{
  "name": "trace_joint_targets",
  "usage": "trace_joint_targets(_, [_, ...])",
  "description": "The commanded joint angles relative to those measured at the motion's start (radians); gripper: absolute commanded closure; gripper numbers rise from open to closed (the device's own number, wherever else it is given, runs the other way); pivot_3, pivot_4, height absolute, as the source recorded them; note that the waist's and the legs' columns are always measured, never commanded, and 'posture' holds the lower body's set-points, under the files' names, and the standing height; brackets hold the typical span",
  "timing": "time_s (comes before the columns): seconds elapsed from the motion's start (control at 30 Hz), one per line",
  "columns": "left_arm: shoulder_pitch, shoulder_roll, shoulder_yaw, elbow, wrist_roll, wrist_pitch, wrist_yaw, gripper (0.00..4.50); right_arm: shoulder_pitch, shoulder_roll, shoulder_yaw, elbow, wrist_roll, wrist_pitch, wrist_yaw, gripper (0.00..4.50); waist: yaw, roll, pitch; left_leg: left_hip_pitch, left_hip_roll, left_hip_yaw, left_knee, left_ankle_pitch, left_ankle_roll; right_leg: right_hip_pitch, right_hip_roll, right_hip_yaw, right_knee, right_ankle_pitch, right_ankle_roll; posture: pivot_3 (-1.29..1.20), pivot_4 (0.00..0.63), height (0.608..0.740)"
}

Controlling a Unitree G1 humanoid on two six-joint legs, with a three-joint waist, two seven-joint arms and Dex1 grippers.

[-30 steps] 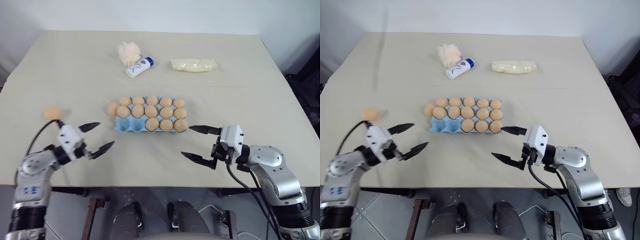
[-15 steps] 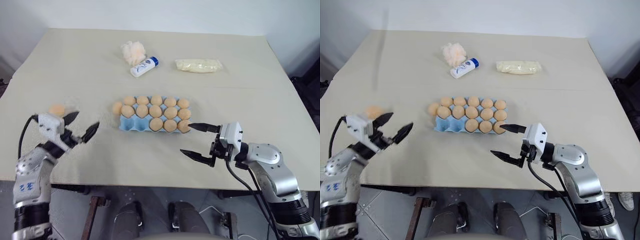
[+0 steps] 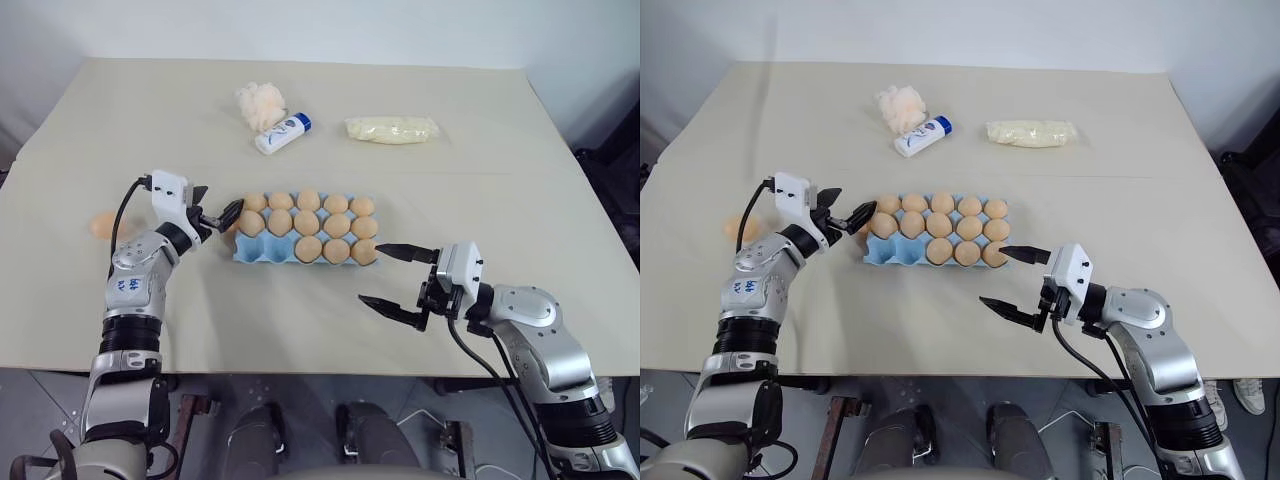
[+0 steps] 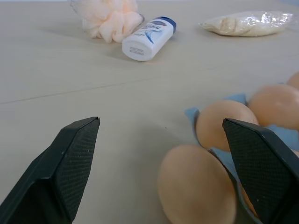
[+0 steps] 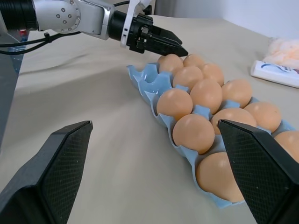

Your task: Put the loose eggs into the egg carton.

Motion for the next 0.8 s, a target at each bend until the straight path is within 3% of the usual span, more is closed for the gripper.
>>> trace_joint_targets(0.03, [-0.012,-0.003,0.01,0.009,0.013,-0.031,0.023,0.02,0.01,0.006,-0.017,-0.053,0.005,-0.013,-0.021,0.0,0.001,0.0,0.0,0.0,0.0,0.0,0.001,0.0,0.0,0.0,0.0,0.0,0.0,0.0,0.0,0.0,0.15,0.74])
trace_joint_targets(0.6, [-0.026,0.016,-0.005,0.088,0.044,-0.033,0.024,0.02,0.001,0.005,-0.01,-0.063,0.011,-0.004,-0.034,0.0,0.001,0.0,0.0,0.0,0.0,-0.001,0.005,0.0,0.0,0.0,-0.001,0.0,0.006,0.0,0.0,0.0,0.15,0.74])
trace_joint_targets(0.7, [-0.046,0.015,-0.004,0.126,0.052,-0.046,0.034,0.65,0.001,0.004,-0.01,-0.063,0.011,-0.001,-0.035,0.0,0.001,0.0,0.0,0.0,0.0,-0.001,0.005,0.0,0.0,0.0,-0.001,0.0,0.006,0.0,0.0,0.0,0.15,0.74])
trace_joint_targets(0.8, [-0.054,0.017,-0.001,0.142,0.056,-0.056,0.037,1.62,0.003,0.004,-0.009,-0.064,0.01,0.0,-0.036,0.0,0.0,0.0,0.0,0.0,0.0,0.0,0.005,0.0,0.0,0.0,-0.001,0.0,0.006,0.0,0.0,0.0,0.15,0.74])
